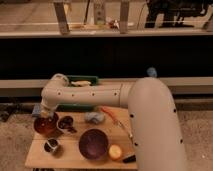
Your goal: Place sponge in red bowl
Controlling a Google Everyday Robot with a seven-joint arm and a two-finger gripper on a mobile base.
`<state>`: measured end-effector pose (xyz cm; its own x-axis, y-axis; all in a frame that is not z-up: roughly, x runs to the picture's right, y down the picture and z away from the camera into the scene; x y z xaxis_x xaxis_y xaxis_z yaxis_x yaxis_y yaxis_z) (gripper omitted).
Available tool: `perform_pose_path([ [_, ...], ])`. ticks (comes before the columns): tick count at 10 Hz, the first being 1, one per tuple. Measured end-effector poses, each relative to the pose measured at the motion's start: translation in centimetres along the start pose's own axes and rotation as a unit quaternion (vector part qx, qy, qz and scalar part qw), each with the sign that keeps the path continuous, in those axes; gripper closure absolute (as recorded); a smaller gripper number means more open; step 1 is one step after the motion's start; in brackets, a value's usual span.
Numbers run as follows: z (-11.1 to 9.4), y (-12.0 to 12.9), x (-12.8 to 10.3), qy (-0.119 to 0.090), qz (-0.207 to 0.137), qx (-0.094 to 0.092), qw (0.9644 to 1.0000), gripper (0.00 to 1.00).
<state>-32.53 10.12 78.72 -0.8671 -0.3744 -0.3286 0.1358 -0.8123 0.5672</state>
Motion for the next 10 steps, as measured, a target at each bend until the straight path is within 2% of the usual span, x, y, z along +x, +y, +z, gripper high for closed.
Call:
perform_pose_path([
  [3, 0.2, -0.4, 0.5, 0.002, -0.029, 0.017, 0.9994, 0.44],
  [5, 0.1, -0.4, 0.5, 0.002, -0.026, 0.010, 0.9996, 0.24],
  [6, 0.0, -0.3, 0.4, 0.003, -0.026, 0.008, 0.9996, 0.20],
  [10, 0.3, -0.5, 1.1, -0.013, -0.037, 0.018, 0.9991, 0.20],
])
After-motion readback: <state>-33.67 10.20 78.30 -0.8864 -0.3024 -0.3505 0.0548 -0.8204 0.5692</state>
